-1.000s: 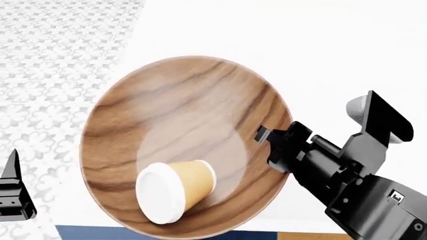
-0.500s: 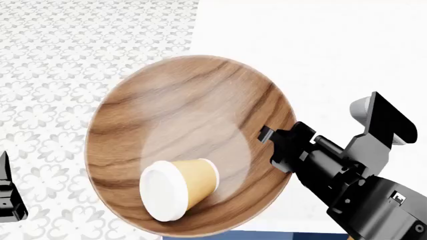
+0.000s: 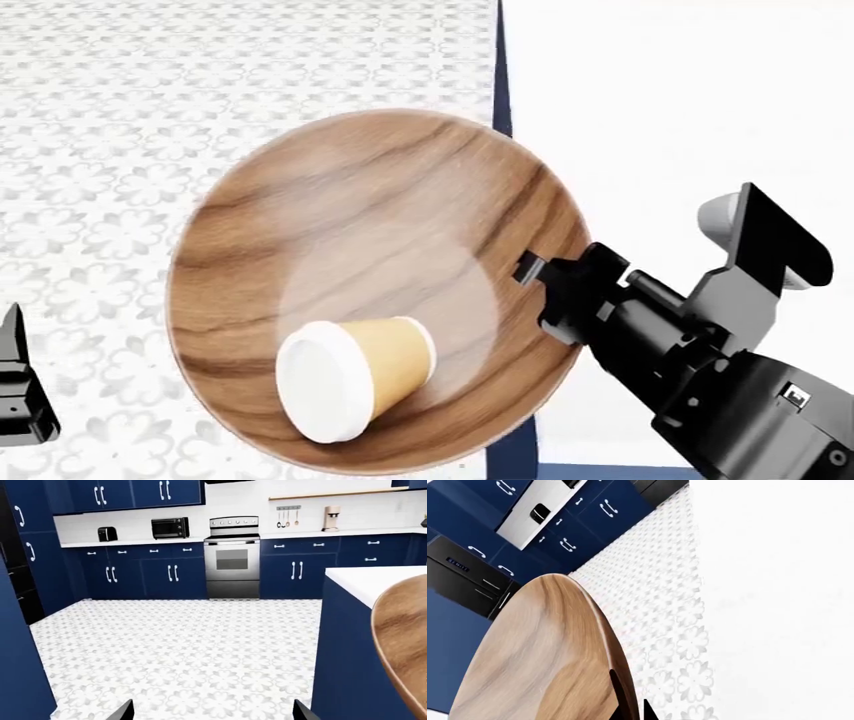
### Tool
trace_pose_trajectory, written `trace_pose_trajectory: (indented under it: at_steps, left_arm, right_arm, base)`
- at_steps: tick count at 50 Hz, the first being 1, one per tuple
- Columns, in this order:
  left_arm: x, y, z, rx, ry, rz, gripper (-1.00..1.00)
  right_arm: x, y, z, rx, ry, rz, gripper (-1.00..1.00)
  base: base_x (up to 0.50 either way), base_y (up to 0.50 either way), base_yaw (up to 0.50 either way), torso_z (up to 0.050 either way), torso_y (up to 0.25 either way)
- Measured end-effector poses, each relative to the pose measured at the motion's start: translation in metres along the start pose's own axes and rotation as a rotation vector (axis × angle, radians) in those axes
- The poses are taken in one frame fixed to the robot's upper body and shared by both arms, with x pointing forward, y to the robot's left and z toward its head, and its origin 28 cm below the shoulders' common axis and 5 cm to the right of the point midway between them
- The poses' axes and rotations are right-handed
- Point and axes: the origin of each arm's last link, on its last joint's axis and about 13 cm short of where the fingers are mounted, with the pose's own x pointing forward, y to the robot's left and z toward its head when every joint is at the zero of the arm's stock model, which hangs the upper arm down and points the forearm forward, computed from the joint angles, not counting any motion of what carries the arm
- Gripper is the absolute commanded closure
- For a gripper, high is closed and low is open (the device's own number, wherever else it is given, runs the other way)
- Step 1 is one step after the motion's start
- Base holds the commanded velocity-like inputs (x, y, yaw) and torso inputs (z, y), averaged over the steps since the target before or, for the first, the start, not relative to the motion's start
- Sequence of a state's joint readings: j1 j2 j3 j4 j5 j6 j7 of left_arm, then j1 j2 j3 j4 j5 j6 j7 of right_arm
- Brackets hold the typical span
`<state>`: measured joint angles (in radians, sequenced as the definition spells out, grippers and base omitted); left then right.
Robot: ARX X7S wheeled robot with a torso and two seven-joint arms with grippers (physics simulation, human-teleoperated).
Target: Place the cup inside the bowl on the dining table and move the bowl to any counter.
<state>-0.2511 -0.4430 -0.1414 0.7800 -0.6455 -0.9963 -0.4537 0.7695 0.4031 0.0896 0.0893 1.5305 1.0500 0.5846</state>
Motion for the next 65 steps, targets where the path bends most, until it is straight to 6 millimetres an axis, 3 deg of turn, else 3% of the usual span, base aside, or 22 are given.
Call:
trace_pose_trajectory:
  at_steps: [40,65]
  left_arm:
    - [0.0006,0.0004,-0.0002,0.004,-0.001,-0.002,-1.00]
    - [0.0009,0.0002,-0.0007,0.005,0.001,-0.004,-1.00]
  right_arm:
    - [0.0034,-0.0012,-0.0049,-0.004,0.007,0.004,1.00]
    - [0.0042,0.0017,-0.0066,-0.007,-0.007,0.035,1.00]
  base:
    - [0.00,0.50,0.00,0.000,0.000]
    - [0.37,0.42,0.00,0.000,0.001]
